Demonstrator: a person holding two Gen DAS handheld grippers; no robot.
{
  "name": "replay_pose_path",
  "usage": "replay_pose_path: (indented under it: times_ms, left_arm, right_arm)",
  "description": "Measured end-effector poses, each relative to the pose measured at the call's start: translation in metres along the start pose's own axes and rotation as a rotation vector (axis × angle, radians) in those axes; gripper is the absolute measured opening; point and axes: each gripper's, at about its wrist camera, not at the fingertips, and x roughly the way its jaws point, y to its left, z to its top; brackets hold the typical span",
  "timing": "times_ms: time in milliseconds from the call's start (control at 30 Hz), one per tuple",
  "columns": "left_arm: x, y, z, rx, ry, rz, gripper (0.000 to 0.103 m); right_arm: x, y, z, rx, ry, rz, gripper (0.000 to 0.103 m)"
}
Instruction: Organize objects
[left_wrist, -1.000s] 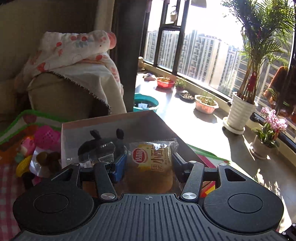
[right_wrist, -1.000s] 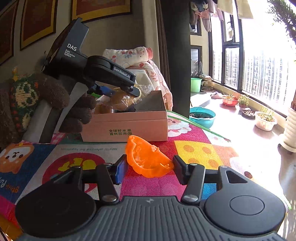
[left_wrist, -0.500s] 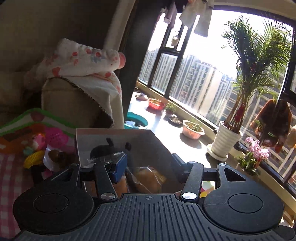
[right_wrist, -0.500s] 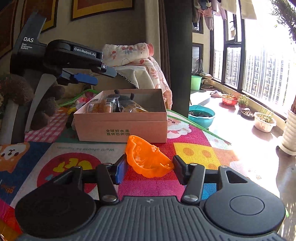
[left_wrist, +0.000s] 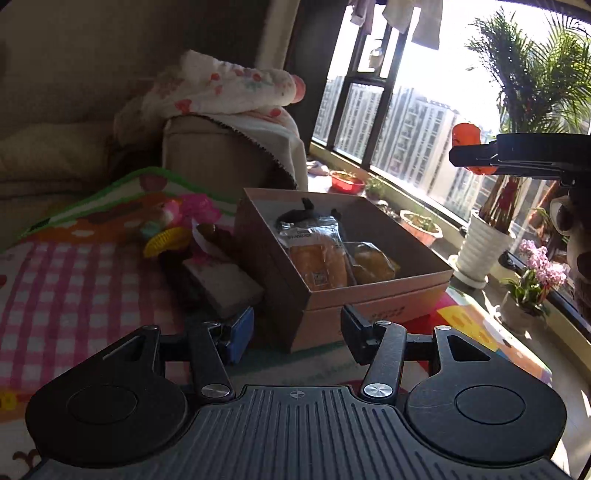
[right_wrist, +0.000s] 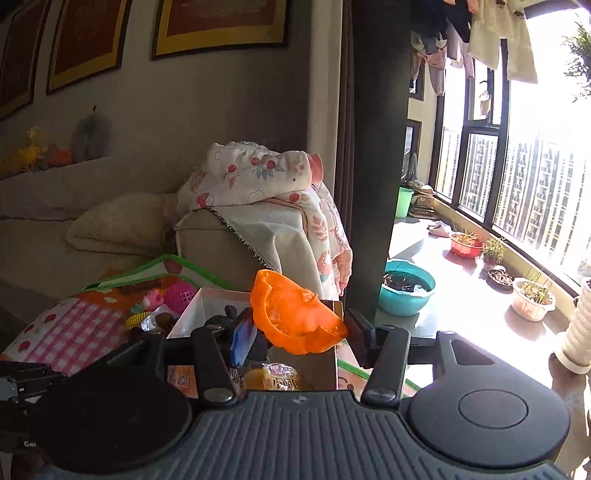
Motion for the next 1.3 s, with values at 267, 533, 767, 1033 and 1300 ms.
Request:
replay_pose_path:
  times_ms: [267,533,767,1033,1300]
  left_arm:
    - [-0.009,0.061,-0.011,-0.121,0.014,0.059,0.057]
    - [0.009,0.071,-0.013,-0.188,0.029,0.058,0.057]
    - [0.045,0.071,0.034,-0.246,-0.026,0.104,0.057]
    - [0.126,0.093,0.118,-0.085,-0.027,0.175,0.057]
    - [0.214,0.113,0.139,-0.097,0.187,0.227,0.06]
  right_arm:
    - [0.039,0.002,-0.008,0.094,0.056,-0.018,0.084]
    - [0.02,0.035,-0.091,-0.024,0.087,-0.065,0.093]
    - [0.012,0.049,-0.133,0.0,0.061,-0.082,0.096]
    - [0.014,0.049,-0.145,0.02,0.033,-0.059,0.102]
    - [0.011,0.04,-0.148,0.075,0.017,-0.047,0.103]
